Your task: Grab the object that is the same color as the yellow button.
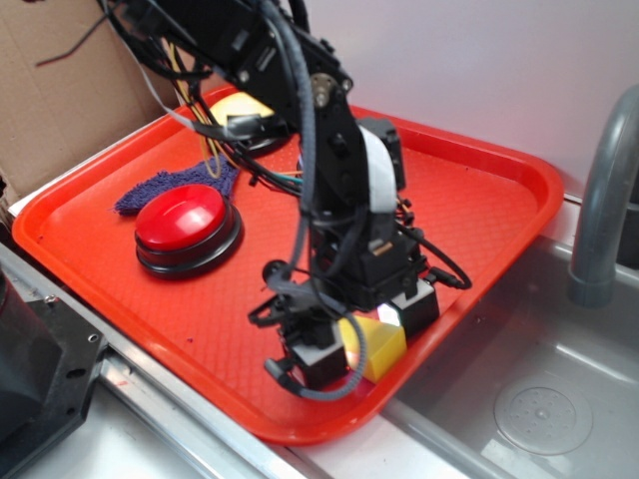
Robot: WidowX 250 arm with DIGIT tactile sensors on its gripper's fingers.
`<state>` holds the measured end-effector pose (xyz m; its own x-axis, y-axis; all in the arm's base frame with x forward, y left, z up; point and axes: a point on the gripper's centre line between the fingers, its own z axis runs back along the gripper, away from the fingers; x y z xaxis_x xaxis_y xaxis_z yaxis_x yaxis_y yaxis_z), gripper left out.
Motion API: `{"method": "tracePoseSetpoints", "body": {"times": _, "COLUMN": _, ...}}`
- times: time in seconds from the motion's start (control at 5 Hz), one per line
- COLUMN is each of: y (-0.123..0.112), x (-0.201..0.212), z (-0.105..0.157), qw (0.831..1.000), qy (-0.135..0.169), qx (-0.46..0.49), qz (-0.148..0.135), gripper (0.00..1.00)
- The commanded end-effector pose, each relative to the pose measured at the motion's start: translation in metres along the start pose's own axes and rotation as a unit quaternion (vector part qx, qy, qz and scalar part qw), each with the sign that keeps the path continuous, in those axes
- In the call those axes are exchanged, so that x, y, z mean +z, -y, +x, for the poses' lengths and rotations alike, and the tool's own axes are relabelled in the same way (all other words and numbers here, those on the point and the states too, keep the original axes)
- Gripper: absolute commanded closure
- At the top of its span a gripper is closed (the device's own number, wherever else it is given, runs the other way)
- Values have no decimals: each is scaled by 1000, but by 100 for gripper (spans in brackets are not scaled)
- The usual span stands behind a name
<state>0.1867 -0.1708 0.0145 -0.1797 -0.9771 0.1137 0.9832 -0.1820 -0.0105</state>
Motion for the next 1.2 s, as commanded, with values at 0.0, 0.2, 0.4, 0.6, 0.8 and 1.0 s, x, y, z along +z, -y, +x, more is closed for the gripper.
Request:
{"method": "tracePoseSetpoints", "body": {"times": 0.0, "y": 13, "x": 11, "z": -7, "qw": 1000, "qy": 2, "qx": 16, "qz": 12, "gripper": 100}}
{"method": "tracePoseSetpoints", "body": {"times": 0.2, "y": 17, "x": 40, "z": -10, "qw": 995, "qy": 24, "qx": 90, "qz": 23, "gripper": 100}}
{"method": "tracePoseSetpoints", "body": {"times": 0.4, "y": 24, "x": 92, "z": -23, "qw": 976, "qy": 0, "qx": 210, "qz": 61, "gripper": 100}}
{"method": "tracePoseSetpoints", "body": {"times": 0.6, "y": 21, "x": 133, "z": -44, "qw": 941, "qy": -22, "qx": 328, "qz": 78, "gripper": 100}}
{"method": "tracePoseSetpoints", "body": {"times": 0.8, "y": 20, "x": 160, "z": -63, "qw": 892, "qy": -47, "qx": 442, "qz": 84, "gripper": 100}}
{"method": "tracePoseSetpoints", "body": {"times": 1.0, "y": 22, "x": 182, "z": -86, "qw": 828, "qy": -70, "qx": 549, "qz": 84, "gripper": 100}}
